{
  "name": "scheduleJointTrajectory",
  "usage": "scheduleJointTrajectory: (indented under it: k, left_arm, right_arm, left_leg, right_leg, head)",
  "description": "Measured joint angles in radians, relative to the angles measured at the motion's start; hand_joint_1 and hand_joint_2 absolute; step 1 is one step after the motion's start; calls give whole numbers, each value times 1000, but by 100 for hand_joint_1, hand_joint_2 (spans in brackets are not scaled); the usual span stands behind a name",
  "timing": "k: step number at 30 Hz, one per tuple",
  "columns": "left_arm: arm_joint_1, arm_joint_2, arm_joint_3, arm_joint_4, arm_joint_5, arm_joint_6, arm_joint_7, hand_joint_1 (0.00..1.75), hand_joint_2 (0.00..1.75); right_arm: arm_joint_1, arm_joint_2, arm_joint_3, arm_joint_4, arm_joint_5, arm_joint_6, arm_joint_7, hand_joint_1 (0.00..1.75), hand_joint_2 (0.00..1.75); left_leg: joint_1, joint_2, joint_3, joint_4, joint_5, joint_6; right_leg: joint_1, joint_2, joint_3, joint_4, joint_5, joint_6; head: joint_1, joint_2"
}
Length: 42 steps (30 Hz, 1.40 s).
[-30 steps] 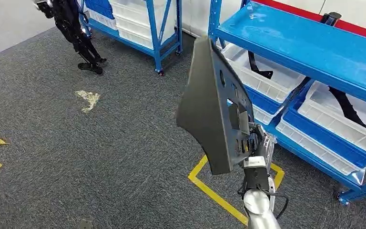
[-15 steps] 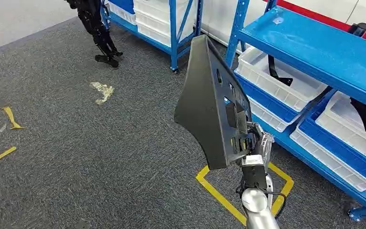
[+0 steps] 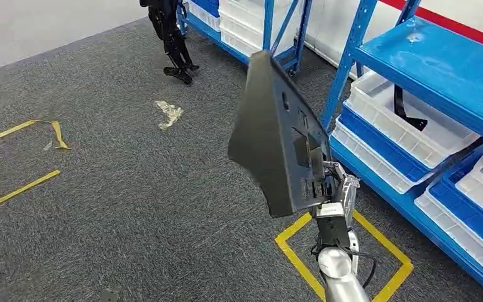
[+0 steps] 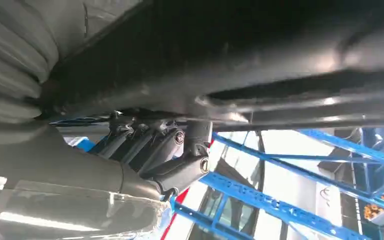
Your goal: Take the parts from the cabinet and place them on the table.
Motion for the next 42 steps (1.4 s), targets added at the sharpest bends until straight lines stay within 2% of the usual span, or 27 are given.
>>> scheduleJointTrajectory:
  k: [1,2,4,5,7,9,10,14,16,17,19,20,21,23,24,25,26,29,30,31,32,34,35,37,39,40,42]
  left_arm:
    - [-2,0,0,0,0,0,0,0,175]
    - [-5,0,0,0,0,-1,0,0,175]
    - [-4,0,0,0,0,-4,2,0,175]
    - [-3,2,0,2,2,-6,4,0,175]
    - [-2,5,0,4,4,-6,6,0,175]
    - [-5,9,0,4,7,-8,6,0,175]
    - [-9,10,0,5,8,-8,6,0,175]
    - [-6,14,0,7,9,-6,5,0,175]
    - [-8,13,0,7,12,-2,5,0,175]
    - [-12,13,0,7,16,2,3,0,175]
    - [-13,10,0,7,20,7,3,0,175]
    - [-11,9,0,8,21,8,3,0,175]
    - [-9,9,0,8,23,10,2,0,175]
    - [-8,7,0,8,23,12,1,0,175]
    - [-9,7,0,8,24,12,0,0,175]
    - [-10,9,0,8,24,13,0,0,175]
    - [-10,10,0,8,24,13,-1,0,175]
    - [-2,11,1,8,26,15,-1,0,175]
    - [-1,11,1,8,26,15,-1,0,175]
    - [-2,10,1,8,26,15,-1,0,175]
    - [-6,9,1,8,26,15,-1,0,175]
    - [-8,8,0,8,26,15,-2,0,175]
    - [-6,7,0,8,26,15,-2,0,175]
    - [-4,7,1,9,27,15,-2,0,175]
    - [-6,7,1,8,28,15,-2,0,175]
    - [-8,7,1,8,28,15,-2,0,175]
    - [-14,6,0,8,28,16,-3,0,175]
  right_arm:
    - [-2,0,2,2,-1,-2,-3,175,175]
    - [-2,-1,2,5,-3,-4,-7,175,175]
    - [-3,-2,3,17,-11,-9,-15,175,175]
    - [-5,-3,3,27,-18,-12,-23,175,175]
    - [-14,-3,6,43,-27,-16,-31,175,175]
    - [-26,-3,12,55,-31,-19,-34,175,175]
    - [-31,-3,13,59,-32,-21,-35,175,175]
    - [-37,-3,25,71,-38,-26,-36,175,175]
    - [-37,-5,28,71,-39,-27,-35,175,175]
    - [-36,-7,28,72,-40,-28,-35,175,175]
    - [-33,-13,29,77,-42,-28,-32,175,175]
    - [-32,-15,29,80,-42,-28,-32,175,175]
    - [-31,-19,29,83,-43,-28,-32,175,175]
    - [-34,-21,29,87,-45,-27,-32,175,175]
    - [-36,-21,29,88,-45,-27,-31,175,175]
    - [-39,-21,29,92,-45,-27,-32,175,175]
    - [-39,-21,31,93,-45,-27,-31,175,175]
    - [-40,-20,35,97,-45,-26,-31,175,175]
    - [-42,-20,36,97,-45,-26,-31,175,175]
    - [-43,-19,37,97,-45,-26,-31,175,175]
    - [-43,-19,37,97,-45,-26,-31,175,175]
    - [-42,-21,36,98,-45,-26,-31,175,175]
    - [-42,-21,36,99,-45,-26,-31,175,175]
    - [-43,-21,37,100,-45,-26,-31,175,175]
    - [-45,-20,37,100,-45,-26,-31,175,175]
    - [-47,-20,37,100,-45,-26,-31,175,175]
    - [-51,-22,37,101,-46,-26,-32,175,175]
  left_leg:
    - [0,37,-27,48,-32,-4]
    - [4,57,-65,131,-74,-7]
    - [8,66,-134,271,-125,-14]
    - [10,69,-144,290,-121,-14]
    - [11,78,-95,194,-61,-13]
    - [9,131,7,13,5,-5]
    - [-6,153,18,-10,-9,-3]
    - [-11,102,15,-19,0,21]
    - [1,84,23,-27,9,36]
    - [1,73,22,-28,9,39]
    - [1,45,21,-27,10,40]
    - [1,30,22,-27,10,40]
    - [2,16,22,-27,10,40]
    - [7,-13,23,-23,9,36]
    - [9,-24,23,-19,7,31]
    - [4,-36,15,-8,4,19]
    - [2,-46,8,-6,3,14]
    - [10,-70,0,-12,12,-2]
    - [12,-44,0,-4,5,-3]
    - [5,17,-19,25,-15,-6]
    - [6,51,-48,90,-53,-9]
    - [10,69,-131,259,-125,-11]
    - [10,70,-152,303,-134,-12]
    - [10,73,-128,257,-94,-9]
    - [9,104,-31,81,-14,1]
    - [2,159,-1,25,-14,4]
    - [-10,145,6,9,-17,10]
  right_leg:
    - [2,-12,1,0,-2,-16]
    - [6,-26,1,0,-4,-19]
    - [12,-53,0,0,-6,-22]
    - [13,-67,1,0,-7,-23]
    - [13,-89,2,1,-8,-23]
    - [14,-108,6,1,-12,-20]
    - [29,-116,4,3,-15,-15]
    - [28,-156,11,-2,-19,1]
    - [21,-69,-18,54,-50,4]
    - [20,-44,-56,134,-84,-1]
    - [17,-33,-138,296,-138,-3]
    - [16,-31,-159,330,-140,3]
    - [15,-31,-155,311,-125,12]
    - [5,-23,-83,151,-52,37]
    - [-3,-2,-45,73,-22,48]
    - [-15,59,-25,23,-17,53]
    - [-11,40,-22,22,-14,36]
    - [-3,16,-21,25,-9,16]
    - [-11,4,-19,22,-6,6]
    - [-8,-4,-16,21,-8,0]
    - [-1,-18,-15,21,-10,-14]
    - [8,-47,-16,22,-13,-19]
    - [10,-60,-16,22,-14,-20]
    - [13,-84,-14,22,-16,-22]
    - [16,-107,-11,22,-18,-23]
    - [20,-115,-9,22,-21,-19]
    - [32,-134,-12,23,-24,-11]
  head:
    - [-6,0]
    - [-6,0]
    - [-6,0]
    - [-6,0]
    - [-6,0]
    - [-6,0]
    - [-6,0]
    - [-3,0]
    - [-2,0]
    - [1,0]
    - [2,0]
    - [2,0]
    - [2,0]
    - [2,0]
    - [2,0]
    - [4,0]
    - [1,0]
    - [2,0]
    - [2,0]
    - [-4,0]
    - [-5,0]
    - [-5,0]
    - [-5,0]
    - [-5,0]
    - [-5,0]
    - [-5,0]
    - [0,0]
